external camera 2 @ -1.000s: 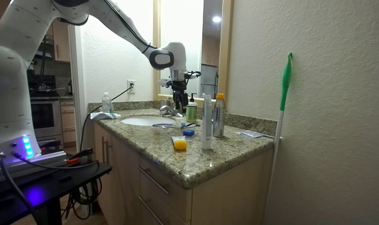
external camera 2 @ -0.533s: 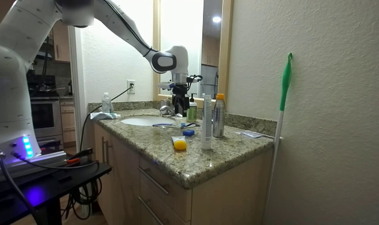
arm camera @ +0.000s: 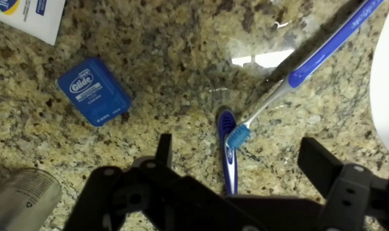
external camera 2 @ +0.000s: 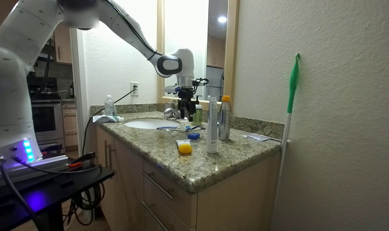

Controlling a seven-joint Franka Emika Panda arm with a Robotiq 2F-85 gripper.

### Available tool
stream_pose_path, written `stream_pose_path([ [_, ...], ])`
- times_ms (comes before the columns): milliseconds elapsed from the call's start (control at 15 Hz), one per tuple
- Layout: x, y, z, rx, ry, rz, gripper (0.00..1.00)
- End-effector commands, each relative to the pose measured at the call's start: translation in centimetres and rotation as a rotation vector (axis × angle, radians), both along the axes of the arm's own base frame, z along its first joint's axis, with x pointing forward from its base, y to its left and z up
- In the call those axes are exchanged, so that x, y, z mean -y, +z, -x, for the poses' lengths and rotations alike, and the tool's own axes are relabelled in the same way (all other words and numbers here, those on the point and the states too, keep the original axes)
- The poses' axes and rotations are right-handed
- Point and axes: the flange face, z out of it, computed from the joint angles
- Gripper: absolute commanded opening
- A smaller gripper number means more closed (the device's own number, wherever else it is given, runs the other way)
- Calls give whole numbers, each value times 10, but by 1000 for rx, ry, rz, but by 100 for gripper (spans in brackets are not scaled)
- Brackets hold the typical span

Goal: Pick up the shaving stick from the right side of the counter and place it inside the silver cup

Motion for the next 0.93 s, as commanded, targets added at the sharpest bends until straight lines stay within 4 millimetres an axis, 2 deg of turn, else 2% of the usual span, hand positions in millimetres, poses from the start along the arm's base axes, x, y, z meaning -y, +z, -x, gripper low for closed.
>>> stream_pose_path([
  [0,19,-17,-12,19,-52,75,100],
  [200,23,-30,-22,35,-79,109,100],
  [267,15,-22,-14,27,-64,83,100],
  [667,22,-38,-29,63,-68,103,100],
  [867,19,-43,-39,83,-61,119,100],
])
